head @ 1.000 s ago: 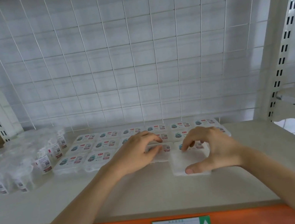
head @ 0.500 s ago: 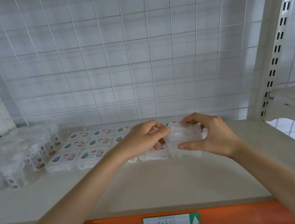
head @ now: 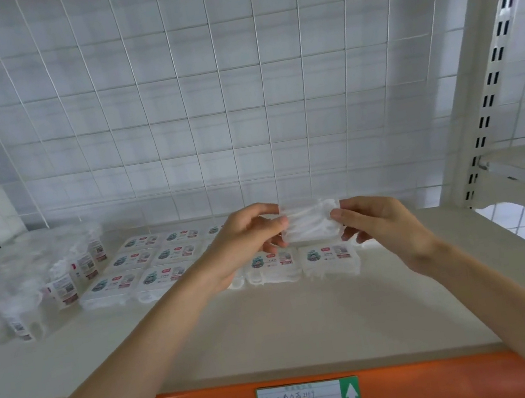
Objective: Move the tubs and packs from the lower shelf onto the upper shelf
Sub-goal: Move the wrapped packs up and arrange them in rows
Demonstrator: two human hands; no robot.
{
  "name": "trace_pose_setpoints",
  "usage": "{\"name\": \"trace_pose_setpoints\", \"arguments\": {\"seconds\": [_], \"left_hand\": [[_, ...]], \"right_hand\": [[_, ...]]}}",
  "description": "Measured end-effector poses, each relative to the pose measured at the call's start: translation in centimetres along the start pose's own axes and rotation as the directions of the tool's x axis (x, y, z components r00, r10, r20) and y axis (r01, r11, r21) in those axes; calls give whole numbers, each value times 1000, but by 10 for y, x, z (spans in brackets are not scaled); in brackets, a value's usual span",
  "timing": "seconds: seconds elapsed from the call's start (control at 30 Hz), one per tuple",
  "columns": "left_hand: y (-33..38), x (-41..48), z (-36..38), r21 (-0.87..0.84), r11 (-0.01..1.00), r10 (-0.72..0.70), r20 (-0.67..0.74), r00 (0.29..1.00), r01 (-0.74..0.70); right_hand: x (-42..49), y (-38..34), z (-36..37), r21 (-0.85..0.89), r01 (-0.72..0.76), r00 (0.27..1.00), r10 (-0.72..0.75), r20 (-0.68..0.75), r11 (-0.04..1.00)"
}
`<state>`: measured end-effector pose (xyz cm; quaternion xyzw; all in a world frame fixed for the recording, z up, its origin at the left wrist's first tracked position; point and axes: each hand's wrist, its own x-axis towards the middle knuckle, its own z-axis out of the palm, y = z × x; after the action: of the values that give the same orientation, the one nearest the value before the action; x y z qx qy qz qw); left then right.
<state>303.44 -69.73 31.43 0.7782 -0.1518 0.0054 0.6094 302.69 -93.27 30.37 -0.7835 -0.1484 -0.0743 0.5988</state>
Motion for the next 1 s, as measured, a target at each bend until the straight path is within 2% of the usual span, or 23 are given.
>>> {"name": "trace_pose_setpoints", "arguments": {"seconds": [0.17, 0.33, 0.5, 0.7, 0.83, 0.9, 1.0], "left_hand": [[-1, 1, -1, 22, 1000, -7, -26, 1000, 7], [1, 0, 0, -5, 993, -120, -59, 991, 120], [6, -6, 2, -17, 983, -182, 13, 983, 182], [3, -5, 1, -154, 974, -160, 63, 985, 168], [1, -6, 1, -234, 962, -136, 45, 990, 143], [1, -5, 0, -246, 962, -114, 45, 992, 121], [1, -5, 0, -223, 972, -67, 54, 996, 78]], "right_hand": [[0, 2, -1, 58, 25, 1000, -25, 0, 998], [0, 0, 0, 97, 65, 998, -66, 1, 993], [-1, 1, 0, 163, 139, 990, -143, 13, 977], [2, 6, -2, 208, 129, 991, -135, 13, 970], [3, 8, -1, 197, 90, 994, -101, 48, 976], [4, 9, -2, 179, 62, 995, -75, 64, 982], [4, 7, -1, 249, 9, 999, -19, 38, 968]]}}
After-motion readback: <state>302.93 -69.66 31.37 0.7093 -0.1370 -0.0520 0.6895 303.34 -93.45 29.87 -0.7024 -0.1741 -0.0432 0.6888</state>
